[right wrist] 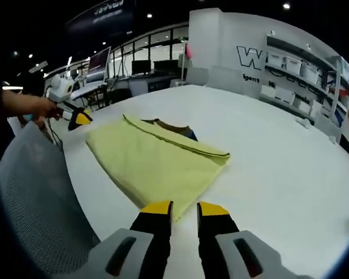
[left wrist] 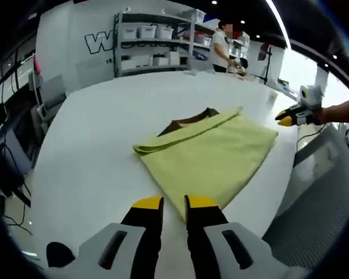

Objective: Fold the garment on the visible template until the final outline fits inside the template.

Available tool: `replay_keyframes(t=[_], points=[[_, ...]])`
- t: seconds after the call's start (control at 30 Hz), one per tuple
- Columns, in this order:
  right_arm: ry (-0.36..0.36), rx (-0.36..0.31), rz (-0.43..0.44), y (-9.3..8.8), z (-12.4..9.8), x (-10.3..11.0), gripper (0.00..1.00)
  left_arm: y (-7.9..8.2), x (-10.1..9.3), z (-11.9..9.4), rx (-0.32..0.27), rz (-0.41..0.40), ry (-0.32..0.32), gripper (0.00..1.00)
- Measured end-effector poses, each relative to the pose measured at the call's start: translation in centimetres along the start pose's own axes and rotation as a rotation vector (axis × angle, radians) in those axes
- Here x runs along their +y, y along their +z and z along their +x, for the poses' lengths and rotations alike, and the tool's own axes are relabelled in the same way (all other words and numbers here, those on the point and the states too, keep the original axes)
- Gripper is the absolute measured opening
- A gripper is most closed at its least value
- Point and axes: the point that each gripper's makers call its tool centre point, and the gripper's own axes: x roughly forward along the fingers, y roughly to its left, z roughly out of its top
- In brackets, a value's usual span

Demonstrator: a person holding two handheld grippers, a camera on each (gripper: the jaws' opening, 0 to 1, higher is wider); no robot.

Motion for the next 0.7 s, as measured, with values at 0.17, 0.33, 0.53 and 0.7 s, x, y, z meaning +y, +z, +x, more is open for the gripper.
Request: replay_keyframes(t=[0.17,0.33,0.53,0.7], points=[[-0.009,-0.004,-0.026,0.7,0.2,-0.8,0.11,1.7,1.0,0.8,-0.021,0.016,0.016,0.13],[-0.021,-0.013,-0.041,1.4,0.5,-1.6,0.12,3.0,1.6,1.6,-0.031,0.031,0.023,0.12],[-0.034,-0.016,-0.068,2.1,1.2,-2.7,0.12,3.7,1.9,2.3,-0.032,0.037,0.023,0.11],[-0.032,-0.014,-0.094,2.6,1.9,-3.3,0.12,4.0,2.5,2.9,-0.03,0.035,0.032,0.1]])
